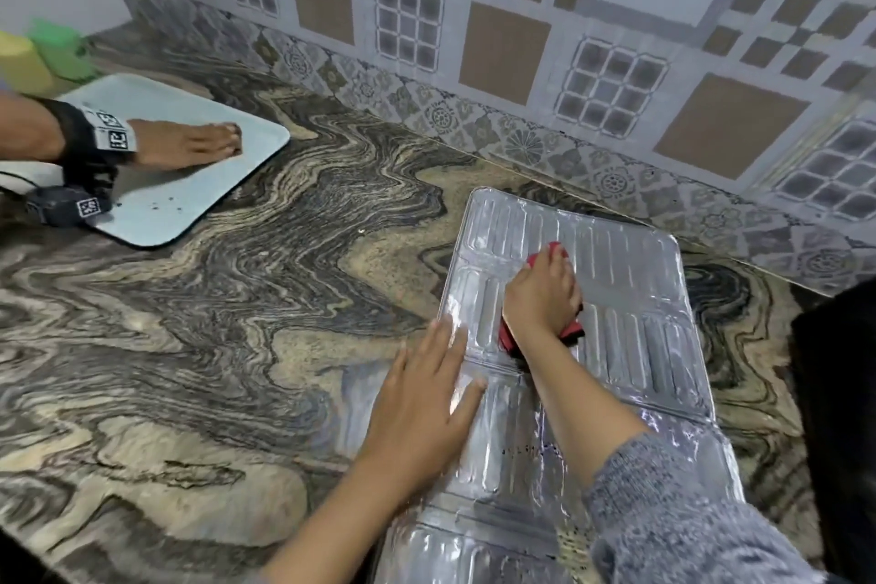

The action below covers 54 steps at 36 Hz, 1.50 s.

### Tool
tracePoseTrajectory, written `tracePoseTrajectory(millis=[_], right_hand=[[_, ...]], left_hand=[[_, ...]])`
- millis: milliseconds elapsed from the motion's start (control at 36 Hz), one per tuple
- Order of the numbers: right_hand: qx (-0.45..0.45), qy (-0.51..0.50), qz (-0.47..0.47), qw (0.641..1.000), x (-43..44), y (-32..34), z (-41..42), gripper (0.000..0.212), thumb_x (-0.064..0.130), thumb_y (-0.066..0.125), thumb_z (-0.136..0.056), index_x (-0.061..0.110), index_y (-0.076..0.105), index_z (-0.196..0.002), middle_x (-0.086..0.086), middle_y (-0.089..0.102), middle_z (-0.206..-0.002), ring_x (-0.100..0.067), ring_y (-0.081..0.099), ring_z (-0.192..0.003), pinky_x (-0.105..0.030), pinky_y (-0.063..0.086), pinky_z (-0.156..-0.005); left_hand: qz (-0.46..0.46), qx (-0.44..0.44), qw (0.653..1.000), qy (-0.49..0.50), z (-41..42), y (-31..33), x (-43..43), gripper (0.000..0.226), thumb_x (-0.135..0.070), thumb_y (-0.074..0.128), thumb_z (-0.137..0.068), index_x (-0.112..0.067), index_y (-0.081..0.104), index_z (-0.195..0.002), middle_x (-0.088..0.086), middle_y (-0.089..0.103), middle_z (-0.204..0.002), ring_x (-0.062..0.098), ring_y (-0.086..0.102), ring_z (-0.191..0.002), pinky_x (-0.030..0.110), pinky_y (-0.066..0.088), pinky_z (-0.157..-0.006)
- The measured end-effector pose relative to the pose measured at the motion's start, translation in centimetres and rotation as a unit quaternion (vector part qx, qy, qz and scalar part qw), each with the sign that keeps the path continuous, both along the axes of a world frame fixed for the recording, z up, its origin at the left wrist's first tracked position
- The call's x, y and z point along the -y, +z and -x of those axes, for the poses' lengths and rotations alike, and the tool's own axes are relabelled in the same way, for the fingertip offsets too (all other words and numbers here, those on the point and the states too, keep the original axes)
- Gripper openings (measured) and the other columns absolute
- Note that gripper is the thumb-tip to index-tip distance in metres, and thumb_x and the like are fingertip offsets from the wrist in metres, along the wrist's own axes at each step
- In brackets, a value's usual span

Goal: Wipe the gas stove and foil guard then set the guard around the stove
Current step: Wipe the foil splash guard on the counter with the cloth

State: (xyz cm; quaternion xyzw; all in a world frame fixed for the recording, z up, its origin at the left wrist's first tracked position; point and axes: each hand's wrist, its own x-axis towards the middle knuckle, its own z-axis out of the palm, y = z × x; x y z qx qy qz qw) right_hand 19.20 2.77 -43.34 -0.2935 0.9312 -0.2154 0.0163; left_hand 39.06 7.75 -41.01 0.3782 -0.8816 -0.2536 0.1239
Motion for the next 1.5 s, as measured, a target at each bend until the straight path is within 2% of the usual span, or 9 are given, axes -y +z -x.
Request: tracePoseTrajectory(millis=[167, 278, 472, 611, 778, 917, 1028, 1250, 1500], right_hand=[[0.013, 0.024, -0.008, 1.0, 0.7, 0.1, -1.1, 0.05, 0.024, 0.029, -0.098, 0.013, 0.02, -0.146, -0.001, 0.015, -0.157, -0.02, 0.014, -0.144, -0.039, 0.011, -0.115], [-0.02, 0.185, -0.007, 0.983, 1.3, -0.1, -1.9, 0.05, 0.024, 0.03, -0.098, 0.016, 0.021, -0.147, 0.003, 0.017, -0.156, -0.014, 0.016, -0.143, -0.034, 0.011, -0.116], [-0.022, 0.56, -0.008, 0.828, 0.5, 0.2, 0.1, 0.047, 0.031, 0.033, -0.097, 0.018, 0.035, -0.142, 0.003, 0.032, -0.151, -0.014, 0.029, -0.14, -0.036, 0.024, -0.113], [-0.025, 0.673, -0.044, 0.738, -2.3, 1.7, 3.2, 0.048, 0.038, 0.029, -0.098, 0.019, 0.039, -0.14, 0.01, 0.032, -0.149, -0.002, 0.026, -0.138, -0.022, 0.017, -0.112], [-0.001, 0.558, -0.051, 0.829, -7.3, 1.6, 9.3, 0.046, 0.035, 0.032, -0.097, 0.025, 0.036, -0.141, 0.014, 0.028, -0.15, -0.005, 0.027, -0.138, -0.033, 0.024, -0.114], [0.016, 0.391, -0.049, 0.919, -11.8, 1.2, 12.5, 0.044, 0.025, 0.037, -0.099, 0.021, 0.032, -0.143, 0.01, 0.024, -0.152, -0.013, 0.026, -0.14, -0.027, 0.016, -0.114], [-0.001, 0.247, -0.068, 0.967, -13.6, 0.5, 13.1, 0.048, 0.03, 0.033, -0.099, 0.019, 0.028, -0.145, 0.002, 0.023, -0.155, -0.019, 0.024, -0.141, -0.039, 0.019, -0.116], [0.044, -0.019, -0.067, 0.997, -12.1, 0.2, 7.7, 0.05, 0.028, 0.03, -0.099, 0.018, 0.019, -0.147, 0.0, 0.009, -0.158, -0.022, 0.008, -0.144, -0.046, 0.005, -0.117], [0.045, 0.017, -0.05, 0.998, -8.1, 0.5, 1.5, 0.051, 0.024, 0.033, -0.097, 0.017, 0.021, -0.146, 0.001, 0.008, -0.158, -0.021, 0.008, -0.145, -0.041, 0.007, -0.116]], left_hand=[[0.016, 0.096, 0.995, 0.031, 0.1, -2.5, -1.5, 0.068, -0.062, -0.001, -0.084, -0.027, -0.02, -0.139, -0.009, -0.02, -0.152, 0.007, -0.027, -0.136, 0.024, -0.024, -0.108], [0.038, 0.095, 0.994, 0.044, 0.3, -3.1, -1.6, 0.069, -0.057, 0.005, -0.087, -0.024, -0.01, -0.146, -0.011, -0.019, -0.15, 0.008, -0.016, -0.142, 0.026, -0.018, -0.111], [0.046, 0.098, 0.992, 0.067, 0.4, -3.0, -2.0, 0.07, -0.057, 0.008, -0.089, -0.023, -0.009, -0.148, -0.01, -0.015, -0.155, 0.003, -0.021, -0.139, 0.027, -0.013, -0.116], [0.059, 0.11, 0.99, 0.068, 0.5, -2.7, -2.2, 0.07, -0.055, 0.01, -0.09, -0.021, -0.007, -0.149, -0.008, -0.011, -0.157, 0.002, -0.019, -0.138, 0.025, -0.013, -0.116], [0.069, 0.113, 0.989, 0.064, 0.4, -2.9, -2.2, 0.068, -0.055, 0.011, -0.093, -0.021, -0.005, -0.149, -0.007, -0.009, -0.157, 0.003, -0.016, -0.14, 0.028, -0.008, -0.117], [0.071, 0.117, 0.989, 0.063, 0.5, -3.2, -2.2, 0.077, -0.061, -0.001, -0.084, -0.02, -0.004, -0.149, -0.006, -0.008, -0.157, 0.003, -0.015, -0.14, 0.029, -0.005, -0.119], [0.069, 0.114, 0.989, 0.063, 0.5, -3.1, -2.3, 0.076, -0.061, 0.0, -0.085, -0.021, -0.004, -0.149, -0.006, -0.009, -0.157, 0.004, -0.015, -0.14, 0.029, -0.005, -0.118], [0.073, 0.1, 0.991, 0.053, 0.3, -3.5, -2.1, 0.071, -0.058, 0.008, -0.09, -0.019, 0.0, -0.149, -0.004, -0.006, -0.158, 0.008, -0.01, -0.144, 0.03, -0.006, -0.117], [0.04, 0.118, 0.992, 0.011, -0.1, -3.2, -1.3, 0.073, -0.052, 0.009, -0.087, -0.015, -0.009, -0.148, 0.002, -0.016, -0.157, 0.014, -0.016, -0.144, 0.029, -0.014, -0.114]])
